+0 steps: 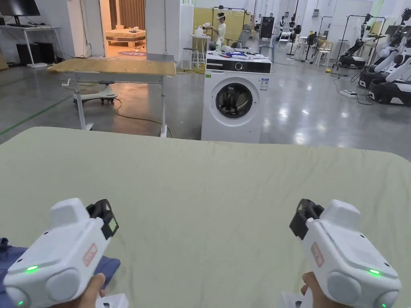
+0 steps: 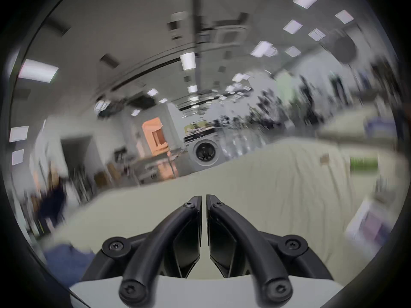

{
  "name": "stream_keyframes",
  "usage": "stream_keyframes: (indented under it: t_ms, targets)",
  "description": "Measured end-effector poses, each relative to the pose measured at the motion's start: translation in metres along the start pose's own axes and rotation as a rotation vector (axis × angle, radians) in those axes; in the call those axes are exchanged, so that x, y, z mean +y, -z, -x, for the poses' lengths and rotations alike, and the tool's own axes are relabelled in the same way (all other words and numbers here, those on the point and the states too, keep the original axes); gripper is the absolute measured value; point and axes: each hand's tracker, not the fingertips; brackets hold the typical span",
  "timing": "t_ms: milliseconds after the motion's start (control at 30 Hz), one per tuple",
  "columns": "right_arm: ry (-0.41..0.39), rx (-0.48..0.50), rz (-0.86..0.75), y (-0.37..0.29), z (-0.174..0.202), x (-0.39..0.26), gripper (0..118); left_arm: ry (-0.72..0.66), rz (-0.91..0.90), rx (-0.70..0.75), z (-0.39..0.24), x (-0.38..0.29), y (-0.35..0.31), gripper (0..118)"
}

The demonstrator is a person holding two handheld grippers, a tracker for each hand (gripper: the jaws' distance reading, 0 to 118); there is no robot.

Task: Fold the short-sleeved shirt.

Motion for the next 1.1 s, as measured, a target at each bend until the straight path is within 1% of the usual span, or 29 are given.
stream_keyframes:
  t_ms: [33, 67, 100, 133, 167, 200, 233, 267, 300, 333, 367, 400, 433, 467, 500, 533, 567, 633, 667, 733, 800, 833, 867, 900, 1000, 1100]
  targets:
    - [-0.184, 0.017, -0.005, 0.001, 0.011, 0.0, 3, 0.182, -0.001, 0.032, -0.012, 0.0, 0.0, 0]
    - [-0.401, 0.0, -0.017, 0.002, 0.022, -0.002, 3, 0.361, -0.014, 0.06, -0.023, -0.002, -0.001, 0]
    - [-0.6, -0.031, -0.017, 0.002, 0.032, -0.006, 3, 0.495, -0.026, 0.085, -0.03, -0.008, 0.001, 0]
    - [-0.821, -0.075, -0.013, 0.004, 0.041, -0.012, 3, 0.628, -0.033, 0.082, -0.036, -0.012, 0.002, 0]
    - [-1.001, -0.086, -0.024, 0.007, 0.047, -0.023, 3, 0.753, -0.034, 0.082, -0.04, -0.016, 0.002, 0]
    - [-1.177, -0.107, -0.037, 0.007, 0.051, -0.031, 3, 0.917, -0.034, 0.099, -0.046, -0.022, 0.002, 0]
    - [-1.309, -0.122, -0.054, 0.008, 0.051, -0.039, 3, 1.104, -0.052, 0.114, -0.049, -0.031, 0.002, 0]
    - [-1.369, -0.104, -0.059, 0.007, 0.05, -0.043, 3, 1.263, -0.082, 0.125, -0.05, -0.04, 0.002, 0]
    - [-1.373, -0.084, -0.056, 0.002, 0.049, -0.041, 3, 1.365, -0.103, 0.13, -0.05, -0.047, 0.001, 0]
    - [-1.343, -0.076, -0.042, 0.001, 0.047, -0.04, 3, 1.416, -0.112, 0.114, -0.049, -0.051, 0.001, 0]
    - [-1.324, -0.078, -0.036, 0.001, 0.047, -0.039, 3, 1.431, -0.113, 0.093, -0.049, -0.049, -0.004, 0]
    - [-1.313, -0.078, -0.03, 0.001, 0.047, -0.039, 3, 1.399, -0.106, 0.077, -0.048, -0.048, -0.004, 0]
    - [-1.276, -0.087, -0.022, -0.001, 0.045, -0.036, 3, 1.35, -0.088, 0.074, -0.048, -0.047, -0.004, 0]
    - [-1.207, -0.094, -0.015, -0.003, 0.044, -0.032, 3, 1.29, -0.067, 0.078, -0.048, -0.044, -0.003, 0]
    - [-1.09, -0.087, 0.006, -0.003, 0.044, -0.027, 3, 1.222, -0.054, 0.096, -0.051, -0.036, -0.009, 0]
    - [-0.94, -0.077, 0.029, -0.004, 0.042, -0.02, 3, 1.125, -0.044, 0.105, -0.052, -0.032, -0.011, 0]
    - [-0.78, -0.075, 0.048, 0.0, 0.035, -0.014, 3, 0.99, -0.028, 0.089, -0.052, -0.028, -0.011, 0]
    - [-0.517, -0.079, 0.076, 0.001, 0.027, -0.005, 3, 0.699, 0.016, 0.054, -0.044, -0.017, -0.007, 0]
    - [-0.405, -0.079, 0.082, 0.001, 0.023, -0.003, 3, 0.565, 0.032, 0.052, -0.04, -0.014, -0.006, 0]
    - [-0.212, -0.069, 0.083, 0.007, 0.011, -0.006, 3, 0.278, 0.049, 0.044, -0.029, -0.009, -0.006, 0]
    - [-0.058, -0.073, 0.086, 0.007, 0.006, -0.007, 3, -0.004, 0.051, 0.013, -0.005, -0.014, 0.008, 0]
    - [-0.008, -0.084, 0.086, 0.005, 0.006, -0.009, 3, -0.102, 0.051, 0.016, 0.001, -0.015, 0.008, 0]
    - [0.031, -0.085, 0.078, 0.003, 0.004, -0.011, 3, -0.162, 0.042, 0.005, 0.006, -0.016, 0.008, 0]
    - [0.046, -0.089, 0.072, 0.002, 0.004, -0.012, 3, -0.197, 0.031, -0.007, 0.007, -0.017, 0.006, 0]
    - [0.023, -0.092, 0.05, -0.004, 0.009, -0.015, 2, -0.101, -0.016, -0.009, 0.005, -0.015, 0.002, 0]
    - [-0.034, -0.085, 0.037, -0.006, 0.016, -0.015, 3, -0.086, -0.032, -0.024, 0.002, -0.01, -0.003, 0]
